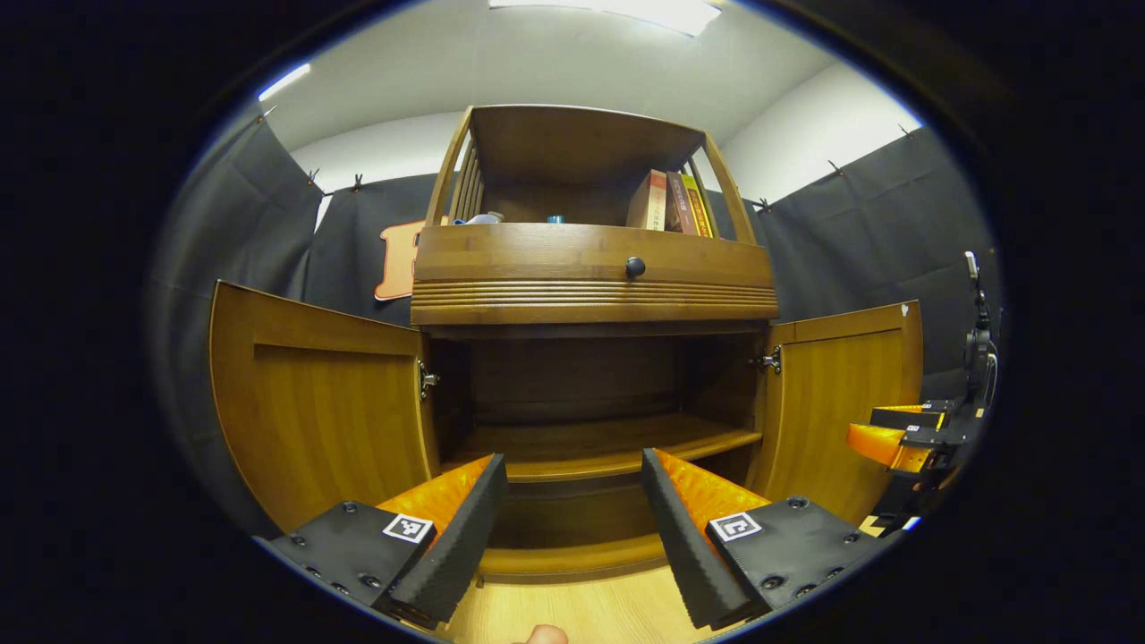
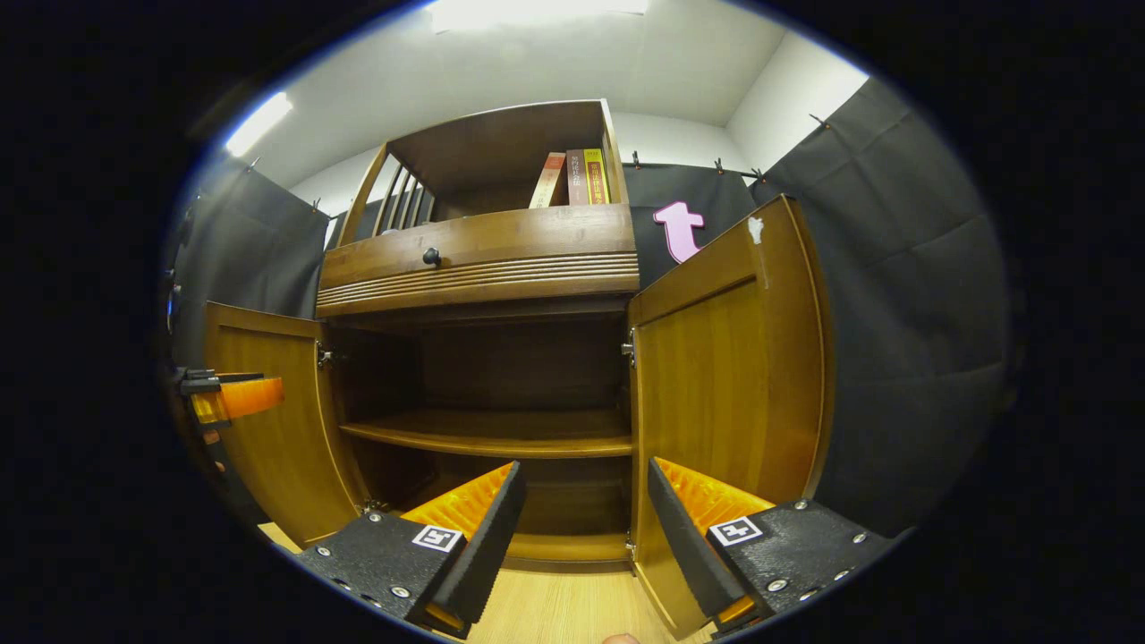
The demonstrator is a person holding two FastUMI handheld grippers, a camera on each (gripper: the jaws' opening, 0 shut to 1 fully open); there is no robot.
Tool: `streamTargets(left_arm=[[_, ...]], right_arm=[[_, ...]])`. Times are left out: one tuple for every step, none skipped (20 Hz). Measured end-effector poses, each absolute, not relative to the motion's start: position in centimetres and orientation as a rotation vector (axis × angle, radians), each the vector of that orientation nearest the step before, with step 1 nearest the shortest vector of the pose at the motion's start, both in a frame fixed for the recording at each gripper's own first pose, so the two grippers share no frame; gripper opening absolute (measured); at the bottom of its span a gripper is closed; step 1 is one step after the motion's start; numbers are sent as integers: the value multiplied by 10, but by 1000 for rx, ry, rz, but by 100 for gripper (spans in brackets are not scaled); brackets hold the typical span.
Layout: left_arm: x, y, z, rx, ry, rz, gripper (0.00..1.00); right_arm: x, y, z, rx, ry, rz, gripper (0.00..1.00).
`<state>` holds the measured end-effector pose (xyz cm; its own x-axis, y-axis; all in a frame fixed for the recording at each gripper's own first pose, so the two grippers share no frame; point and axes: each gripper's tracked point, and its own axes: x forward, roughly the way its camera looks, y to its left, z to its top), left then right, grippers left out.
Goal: Open the right door of the double-door shoe cabinet with the right hand, and open the left door with the left hand.
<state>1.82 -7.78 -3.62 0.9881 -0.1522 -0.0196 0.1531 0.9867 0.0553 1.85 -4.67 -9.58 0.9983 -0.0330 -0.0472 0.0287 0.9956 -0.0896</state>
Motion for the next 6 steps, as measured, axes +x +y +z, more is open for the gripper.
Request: streamTargets(left_arm=[[21, -78, -36, 58, 7, -149, 95], [22, -80, -35, 56, 2, -151, 95], [23, -82, -36, 51, 5, -158, 95], [23, -83, -38, 39, 14, -165, 95], [24, -85, -40, 24, 22, -172, 98], [25, -84, -40, 20, 27, -178, 96]], right_arm=[[20, -46, -95, -93, 46, -30, 85], [22, -45, -95, -98, 45, -28, 85], [23, -44, -95, -103, 45, -24, 85], [23, -43, -95, -105, 45, -20, 85], [24, -43, -95, -107, 46, -18, 85], [24, -44, -96, -106, 47, -15, 85]])
